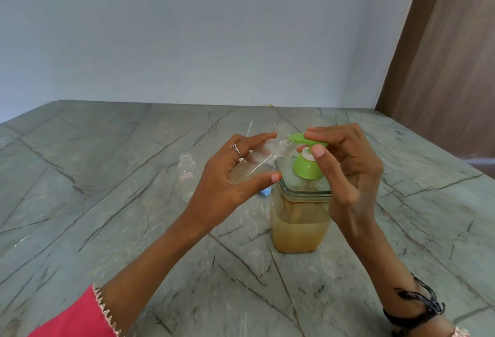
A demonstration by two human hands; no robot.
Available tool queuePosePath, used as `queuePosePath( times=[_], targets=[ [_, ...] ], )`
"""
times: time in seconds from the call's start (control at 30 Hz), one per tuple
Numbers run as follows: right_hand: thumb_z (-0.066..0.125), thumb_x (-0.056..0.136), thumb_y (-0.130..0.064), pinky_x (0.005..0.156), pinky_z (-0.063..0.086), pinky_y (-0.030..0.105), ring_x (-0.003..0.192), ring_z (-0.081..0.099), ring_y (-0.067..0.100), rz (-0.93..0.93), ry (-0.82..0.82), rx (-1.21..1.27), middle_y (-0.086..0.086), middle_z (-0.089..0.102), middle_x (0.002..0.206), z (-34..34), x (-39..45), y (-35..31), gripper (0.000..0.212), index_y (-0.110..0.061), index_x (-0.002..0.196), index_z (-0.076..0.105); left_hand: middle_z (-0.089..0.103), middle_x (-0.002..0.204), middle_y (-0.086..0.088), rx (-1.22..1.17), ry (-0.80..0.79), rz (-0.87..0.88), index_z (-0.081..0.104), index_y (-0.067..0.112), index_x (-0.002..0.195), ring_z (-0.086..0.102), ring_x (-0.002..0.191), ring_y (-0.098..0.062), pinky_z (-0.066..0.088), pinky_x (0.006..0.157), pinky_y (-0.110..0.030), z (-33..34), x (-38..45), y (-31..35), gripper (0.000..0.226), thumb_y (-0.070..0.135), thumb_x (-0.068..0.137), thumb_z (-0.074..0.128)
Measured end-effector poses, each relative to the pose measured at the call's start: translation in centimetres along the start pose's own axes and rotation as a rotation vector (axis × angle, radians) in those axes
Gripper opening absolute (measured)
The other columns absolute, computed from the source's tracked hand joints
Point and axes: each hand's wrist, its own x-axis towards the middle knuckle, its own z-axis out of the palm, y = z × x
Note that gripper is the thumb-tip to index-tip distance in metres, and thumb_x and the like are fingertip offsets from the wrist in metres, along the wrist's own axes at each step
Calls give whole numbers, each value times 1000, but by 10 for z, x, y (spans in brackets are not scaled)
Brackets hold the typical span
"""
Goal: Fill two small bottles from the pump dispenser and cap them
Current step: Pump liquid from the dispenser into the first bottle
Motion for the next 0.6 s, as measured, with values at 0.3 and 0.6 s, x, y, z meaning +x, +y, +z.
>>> queuePosePath(
  times=[0.3,0.6],
  targets=[
    [48,90,-17,80,52,26,99,63,12,-42,-30,-25,-5,61,109,-2,-5,5,25,-20,110,64,58,108,5,2,-2,-21,53,34,121,55,99,-7,47,82,-16,0,1,0,50,43,72,64],
    [51,93,-18,91,53,36,112,63,24,-65,-71,-103,-8,56,128,-3,-9,10,37,-21,130,52,58,107,7,-26,10,-33,52,37,118,55,99,-4,48,81,-17,0,0,2,49,45,71,64]
  ],
)
